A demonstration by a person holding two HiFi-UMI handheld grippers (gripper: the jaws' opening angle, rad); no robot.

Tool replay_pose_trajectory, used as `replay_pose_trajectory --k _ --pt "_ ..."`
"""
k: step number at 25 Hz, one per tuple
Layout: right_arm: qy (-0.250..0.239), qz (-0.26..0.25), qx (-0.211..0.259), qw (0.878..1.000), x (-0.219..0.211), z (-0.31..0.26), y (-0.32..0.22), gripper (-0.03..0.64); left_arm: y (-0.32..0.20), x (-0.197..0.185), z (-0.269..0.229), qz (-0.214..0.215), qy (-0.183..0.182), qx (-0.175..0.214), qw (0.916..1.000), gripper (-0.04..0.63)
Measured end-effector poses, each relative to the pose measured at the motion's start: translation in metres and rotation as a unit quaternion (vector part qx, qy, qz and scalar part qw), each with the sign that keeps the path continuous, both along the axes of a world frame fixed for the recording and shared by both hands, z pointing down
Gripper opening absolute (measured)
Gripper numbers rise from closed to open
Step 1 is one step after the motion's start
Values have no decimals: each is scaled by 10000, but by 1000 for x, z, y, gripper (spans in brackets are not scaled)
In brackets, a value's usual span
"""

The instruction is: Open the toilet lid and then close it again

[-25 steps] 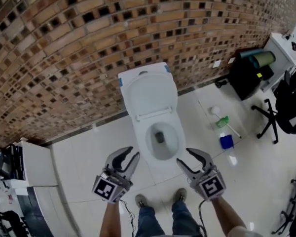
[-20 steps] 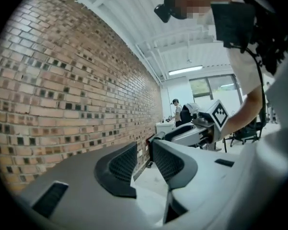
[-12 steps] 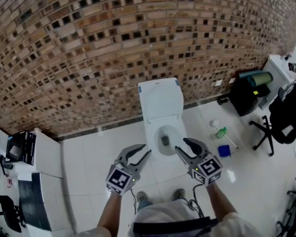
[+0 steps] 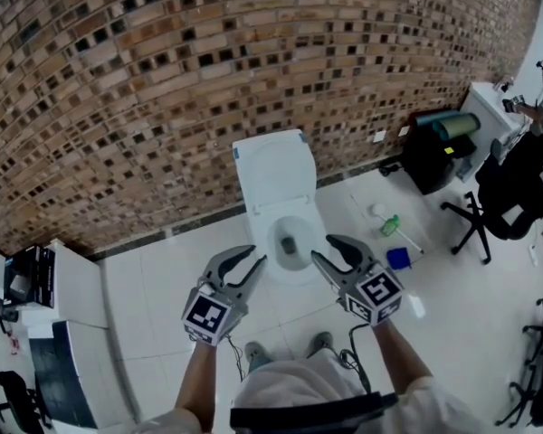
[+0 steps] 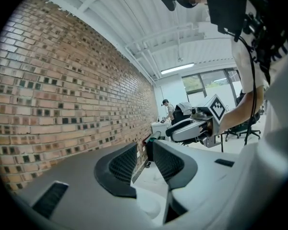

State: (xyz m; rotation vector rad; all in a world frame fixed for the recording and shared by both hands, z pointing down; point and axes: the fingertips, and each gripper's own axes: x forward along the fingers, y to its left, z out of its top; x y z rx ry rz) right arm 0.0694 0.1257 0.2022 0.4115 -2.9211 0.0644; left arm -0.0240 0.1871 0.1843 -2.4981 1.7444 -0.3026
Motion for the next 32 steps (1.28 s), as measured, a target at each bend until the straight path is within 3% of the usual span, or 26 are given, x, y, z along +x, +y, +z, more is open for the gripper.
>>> replay_pose_trajectory --k 7,12,17,32 --pt "-23 22 10 10000 5 0 4 183 -1 8 0 50 84 18 9999 100" --pt "-13 36 13 10000 5 2 1 184 -6 4 13 -97 -10 -381 9992 81" --pt "10 35 -17 10000 3 4 -3 184 -10 3 2 -76 331 85 9994 86" --pt "237 -86 63 9997 -35 16 -17 184 -13 -45 20 -41 430 -29 9991 87"
